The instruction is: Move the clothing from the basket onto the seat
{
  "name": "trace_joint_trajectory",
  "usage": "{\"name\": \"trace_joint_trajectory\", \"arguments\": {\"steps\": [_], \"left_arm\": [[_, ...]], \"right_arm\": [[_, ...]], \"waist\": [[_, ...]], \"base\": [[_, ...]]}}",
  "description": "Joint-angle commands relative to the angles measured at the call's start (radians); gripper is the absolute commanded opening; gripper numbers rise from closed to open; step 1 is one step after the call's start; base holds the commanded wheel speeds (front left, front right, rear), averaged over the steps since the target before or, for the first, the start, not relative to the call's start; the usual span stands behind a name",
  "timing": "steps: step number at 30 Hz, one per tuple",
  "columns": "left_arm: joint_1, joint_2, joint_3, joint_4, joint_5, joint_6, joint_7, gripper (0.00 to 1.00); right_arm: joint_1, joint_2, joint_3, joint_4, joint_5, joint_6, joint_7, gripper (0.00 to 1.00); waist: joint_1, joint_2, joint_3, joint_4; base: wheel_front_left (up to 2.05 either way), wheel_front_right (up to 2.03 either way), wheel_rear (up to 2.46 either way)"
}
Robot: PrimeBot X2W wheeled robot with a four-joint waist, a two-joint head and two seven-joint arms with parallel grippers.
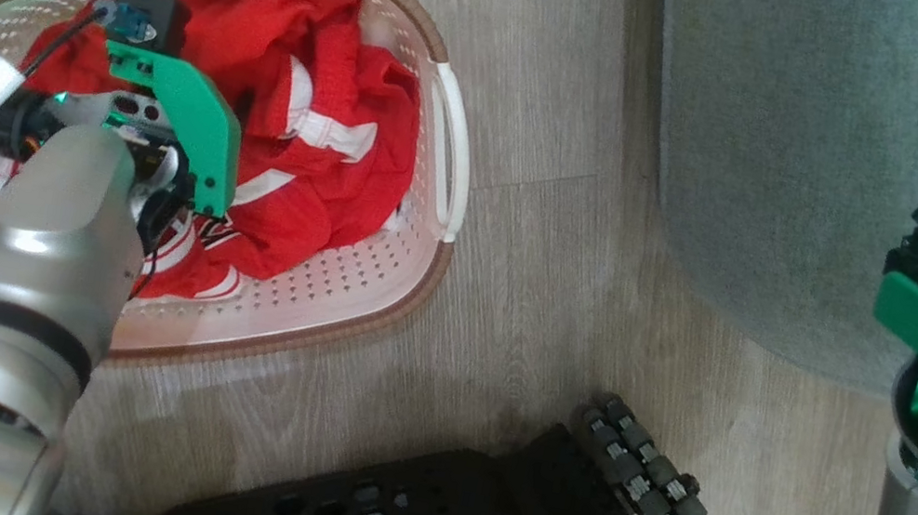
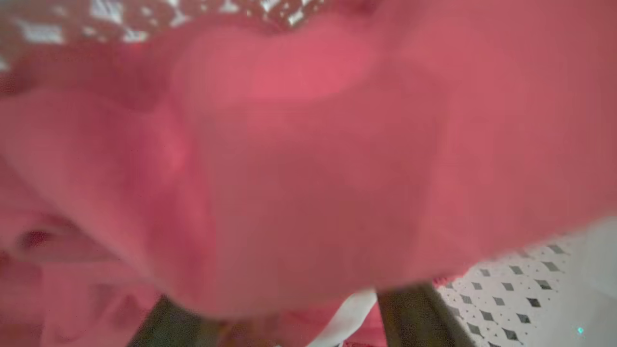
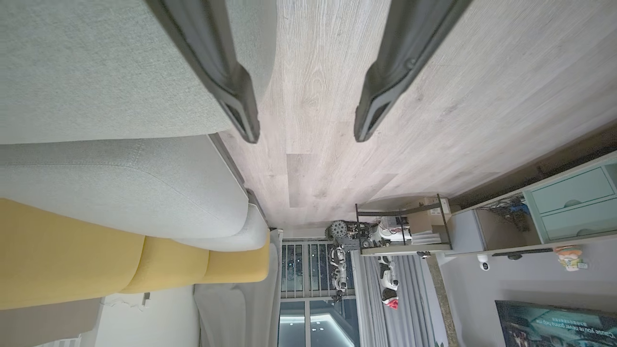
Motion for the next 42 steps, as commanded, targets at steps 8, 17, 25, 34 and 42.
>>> {"name": "trace_joint_trajectory", "arguments": {"steps": [8,17,25,34,42], "left_arm": [[0.007,0.021,-0.005,0.015,-0.009,0.001,0.036,0.89],[0.003,0.018,-0.018,0.020,-0.022,-0.003,0.015,0.00],[0.032,-0.002,-0.039,0.022,-0.048,-0.007,-0.025,0.00],[0.124,-0.045,-0.128,-0.047,-0.123,-0.007,-0.104,0.00],[0.221,-0.047,-0.283,-0.169,-0.223,-0.007,-0.163,0.00]], "right_arm": [[0.003,0.011,0.015,-0.044,0.006,0.000,-0.006,1.00],[0.001,0.011,0.014,-0.038,0.007,0.000,-0.006,1.00],[0.005,0.011,0.009,-0.015,0.002,0.000,-0.006,1.00],[0.041,0.011,0.005,0.026,-0.032,0.000,-0.006,1.00],[0.089,-0.005,0.003,0.058,-0.061,0.000,-0.006,1.00]], "waist": [[-0.0001,0.0001,0.012,-0.010],[-0.0001,0.0001,0.006,-0.006],[-0.0001,0.0001,-0.073,0.017],[-0.0001,0.0001,-0.241,0.066],[-0.0001,0.0001,-0.409,0.124]], "base": [[0.00,0.00,0.00],[0.00,0.00,0.00],[0.00,0.00,0.00],[0.00,0.00,0.00],[0.00,0.00,0.00]]}}
